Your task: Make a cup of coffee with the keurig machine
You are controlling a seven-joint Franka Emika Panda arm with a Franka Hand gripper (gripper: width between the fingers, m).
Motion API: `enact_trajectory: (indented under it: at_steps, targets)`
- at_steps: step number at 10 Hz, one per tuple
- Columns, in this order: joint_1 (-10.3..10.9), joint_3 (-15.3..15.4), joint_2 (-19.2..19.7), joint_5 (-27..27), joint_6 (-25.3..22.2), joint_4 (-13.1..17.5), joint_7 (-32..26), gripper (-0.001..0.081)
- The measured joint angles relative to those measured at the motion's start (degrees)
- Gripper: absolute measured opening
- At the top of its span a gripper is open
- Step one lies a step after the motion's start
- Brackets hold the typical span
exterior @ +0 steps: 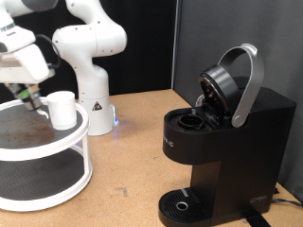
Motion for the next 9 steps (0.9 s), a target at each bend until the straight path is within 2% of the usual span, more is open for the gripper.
enact_trajectory:
  at_steps: [1, 3, 4, 5, 6, 7, 8, 9]
  targets:
    - [1.3, 0.4, 0.0, 4.8, -1.8, 1.1, 3.3, 0.0476]
    - [2.6, 2.5, 0.0, 13.6, -0.6, 1.8, 12.9, 0.0476]
    - [2.6, 3.5, 0.1, 15.1, 0.4, 1.8, 17.3, 0.0476]
    - [2.6, 3.4, 0.1, 14.6, 0.1, 1.7, 15.6, 0.0476]
    - [2.7, 3.2, 0.1, 14.9, -3.4, 2.1, 15.3, 0.0476]
    - [3.4, 2.9, 0.3, 17.9, -8.7, 3.3, 16.3, 0.0476]
    - [4.8, 2.4, 0.6, 22.5, -14.0, 5.1, 18.0, 0.0476]
    - [6.2, 2.3, 0.8, 26.8, -16.2, 6.6, 20.3, 0.0476]
